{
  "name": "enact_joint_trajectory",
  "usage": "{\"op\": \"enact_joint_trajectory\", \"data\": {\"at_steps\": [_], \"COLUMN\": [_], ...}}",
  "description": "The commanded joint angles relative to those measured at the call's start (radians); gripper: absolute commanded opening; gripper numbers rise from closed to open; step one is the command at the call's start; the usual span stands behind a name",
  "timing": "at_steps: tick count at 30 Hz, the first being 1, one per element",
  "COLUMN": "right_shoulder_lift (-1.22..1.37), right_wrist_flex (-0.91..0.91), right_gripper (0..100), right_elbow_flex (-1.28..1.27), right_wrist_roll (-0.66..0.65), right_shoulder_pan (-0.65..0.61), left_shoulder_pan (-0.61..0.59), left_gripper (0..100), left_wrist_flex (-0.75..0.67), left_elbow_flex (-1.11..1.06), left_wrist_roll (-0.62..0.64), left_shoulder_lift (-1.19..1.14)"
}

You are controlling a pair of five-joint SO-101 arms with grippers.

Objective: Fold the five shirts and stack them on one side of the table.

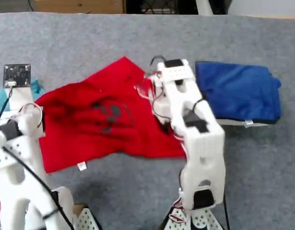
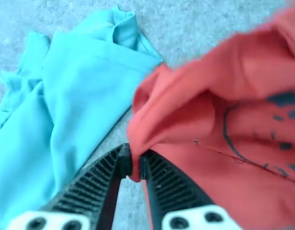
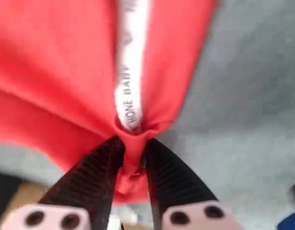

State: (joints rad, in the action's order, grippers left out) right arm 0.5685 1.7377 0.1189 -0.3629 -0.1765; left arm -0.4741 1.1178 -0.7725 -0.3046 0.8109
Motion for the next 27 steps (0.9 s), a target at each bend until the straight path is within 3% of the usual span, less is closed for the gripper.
{"op": "enact_joint_trajectory", "data": {"at_steps": [1,7,12,14,22,27], "right_shoulder_lift": [-0.305,-0.605,-0.728,-0.736,-0.633,-0.429], "right_wrist_flex": [0.023,0.021,0.021,0.023,0.023,0.003], "right_gripper": [1.4,4.3,23.9,25.2,5.6,8.6], "right_elbow_flex": [-0.282,-0.559,-0.49,-0.424,-0.143,-0.019], "right_wrist_roll": [-0.178,-0.446,-0.45,-0.45,-0.279,-0.078], "right_shoulder_pan": [0.057,0.147,0.17,0.169,0.084,-0.086], "left_shoulder_pan": [-0.004,-0.004,-0.004,-0.004,-0.002,-0.004], "left_gripper": [3,3,3,3,3,3], "left_wrist_flex": [0.077,0.175,0.178,0.178,0.193,0.192], "left_elbow_flex": [0.015,0.008,-0.007,-0.01,-0.021,-0.022], "left_wrist_roll": [-0.012,-0.014,-0.014,-0.014,-0.014,-0.014], "left_shoulder_lift": [0.098,0.15,0.152,0.152,0.153,0.153]}}
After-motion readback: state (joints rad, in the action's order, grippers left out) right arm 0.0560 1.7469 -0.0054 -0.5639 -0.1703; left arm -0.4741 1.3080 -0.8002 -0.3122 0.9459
